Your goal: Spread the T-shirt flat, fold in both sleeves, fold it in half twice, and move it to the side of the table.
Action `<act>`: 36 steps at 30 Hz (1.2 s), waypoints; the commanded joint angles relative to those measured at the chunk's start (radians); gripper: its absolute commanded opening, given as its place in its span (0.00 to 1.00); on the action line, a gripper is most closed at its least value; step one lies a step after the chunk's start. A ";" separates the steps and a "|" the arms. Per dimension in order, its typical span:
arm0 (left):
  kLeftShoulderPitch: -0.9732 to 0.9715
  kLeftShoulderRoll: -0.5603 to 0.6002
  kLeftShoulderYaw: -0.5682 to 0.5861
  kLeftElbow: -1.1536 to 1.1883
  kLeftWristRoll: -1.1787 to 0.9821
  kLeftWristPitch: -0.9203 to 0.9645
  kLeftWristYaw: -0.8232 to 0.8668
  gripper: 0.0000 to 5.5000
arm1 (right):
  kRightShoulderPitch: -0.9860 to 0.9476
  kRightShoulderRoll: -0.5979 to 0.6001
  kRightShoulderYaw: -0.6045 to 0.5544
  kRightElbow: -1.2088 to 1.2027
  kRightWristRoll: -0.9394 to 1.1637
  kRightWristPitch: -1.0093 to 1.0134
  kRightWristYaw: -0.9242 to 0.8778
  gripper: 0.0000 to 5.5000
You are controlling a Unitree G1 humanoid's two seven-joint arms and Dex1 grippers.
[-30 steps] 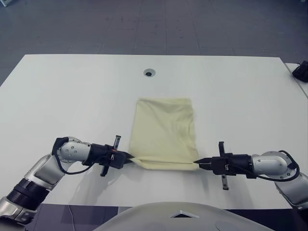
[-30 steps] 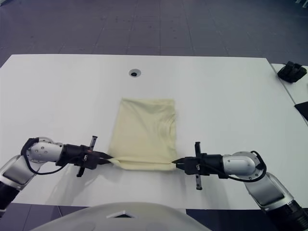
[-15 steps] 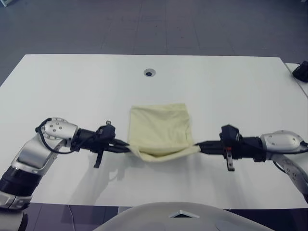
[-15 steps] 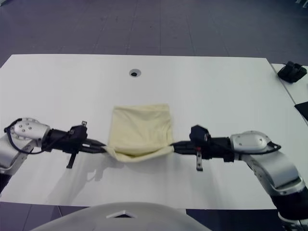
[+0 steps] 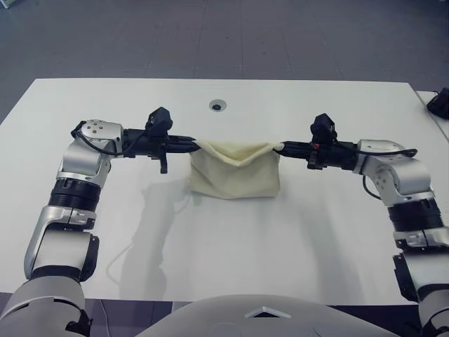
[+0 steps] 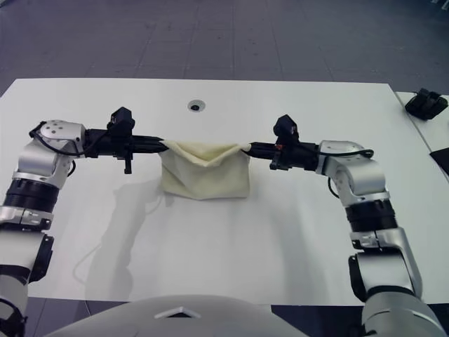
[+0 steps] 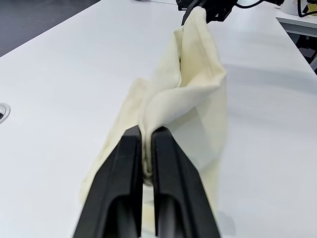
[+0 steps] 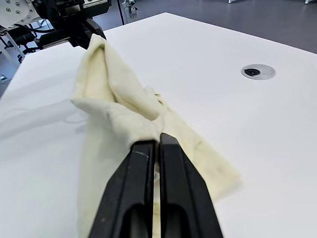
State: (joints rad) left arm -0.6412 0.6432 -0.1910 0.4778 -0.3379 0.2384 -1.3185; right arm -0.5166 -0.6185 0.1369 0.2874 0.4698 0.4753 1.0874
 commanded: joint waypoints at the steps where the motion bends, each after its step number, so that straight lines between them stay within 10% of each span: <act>1: -0.023 -0.012 -0.001 0.092 0.058 -0.051 -0.013 0.01 | -0.053 0.053 0.011 0.160 -0.072 -0.067 0.008 0.00; 18: -0.150 -0.162 0.024 0.426 0.235 -0.199 0.193 0.01 | -0.106 0.161 -0.051 0.438 -0.190 -0.203 -0.036 0.00; 29: -0.157 -0.219 0.181 0.410 0.184 -0.139 0.435 0.38 | -0.129 0.241 -0.190 0.406 -0.206 -0.287 -0.330 0.31; 36: -0.014 -0.208 0.161 0.190 0.242 -0.139 0.524 0.59 | -0.120 0.275 -0.008 0.299 -0.320 -0.456 -0.163 0.51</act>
State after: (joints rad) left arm -0.6685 0.4417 -0.0369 0.7028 -0.1071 0.0858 -0.8399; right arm -0.6266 -0.3732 0.0725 0.5821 0.1844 0.0661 0.8699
